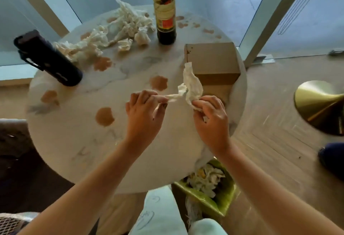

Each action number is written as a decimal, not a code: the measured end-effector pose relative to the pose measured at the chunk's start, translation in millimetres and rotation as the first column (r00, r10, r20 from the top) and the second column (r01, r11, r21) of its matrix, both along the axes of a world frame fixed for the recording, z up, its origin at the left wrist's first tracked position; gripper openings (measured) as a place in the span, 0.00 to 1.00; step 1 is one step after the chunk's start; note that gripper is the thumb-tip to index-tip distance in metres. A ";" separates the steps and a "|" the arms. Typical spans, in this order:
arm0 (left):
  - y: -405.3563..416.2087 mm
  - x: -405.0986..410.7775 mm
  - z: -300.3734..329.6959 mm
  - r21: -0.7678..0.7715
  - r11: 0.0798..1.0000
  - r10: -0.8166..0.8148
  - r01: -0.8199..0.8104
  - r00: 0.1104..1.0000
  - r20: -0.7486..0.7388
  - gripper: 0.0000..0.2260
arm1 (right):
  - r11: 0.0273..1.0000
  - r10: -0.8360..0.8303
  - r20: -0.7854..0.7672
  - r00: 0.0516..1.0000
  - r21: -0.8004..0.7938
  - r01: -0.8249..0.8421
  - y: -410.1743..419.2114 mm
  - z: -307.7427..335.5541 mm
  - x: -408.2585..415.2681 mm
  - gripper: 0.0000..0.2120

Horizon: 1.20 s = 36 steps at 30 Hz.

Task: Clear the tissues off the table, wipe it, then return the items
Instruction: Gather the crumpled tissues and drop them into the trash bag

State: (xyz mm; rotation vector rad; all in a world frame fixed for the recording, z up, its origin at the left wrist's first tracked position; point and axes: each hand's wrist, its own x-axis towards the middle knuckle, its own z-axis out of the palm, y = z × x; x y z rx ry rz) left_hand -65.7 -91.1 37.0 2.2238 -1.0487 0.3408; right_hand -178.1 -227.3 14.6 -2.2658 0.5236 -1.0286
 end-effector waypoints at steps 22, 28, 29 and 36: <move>-29.1 -196.2 -180.9 0.549 0.656 -0.149 0.517 0.803 -0.578 0.08 | 0.596 0.276 -0.809 0.519 0.568 0.568 30.9 -191.7 -229.1 0.08; -26.9 -197.9 -188.6 0.579 0.570 -0.140 0.583 0.763 -0.631 0.14 | 0.603 0.348 -0.815 0.463 0.573 0.555 20.3 -185.3 -228.6 0.22; -25.2 -197.4 -182.1 0.564 0.591 -0.143 0.577 0.763 -0.630 0.13 | 0.601 0.321 -0.810 0.490 0.574 0.556 20.0 -179.6 -230.5 0.21; -13.8 -179.9 -103.1 0.359 0.767 -0.256 0.531 0.768 -0.588 0.11 | 0.649 0.107 -0.655 0.748 0.616 0.446 14.3 -99.0 -204.0 0.16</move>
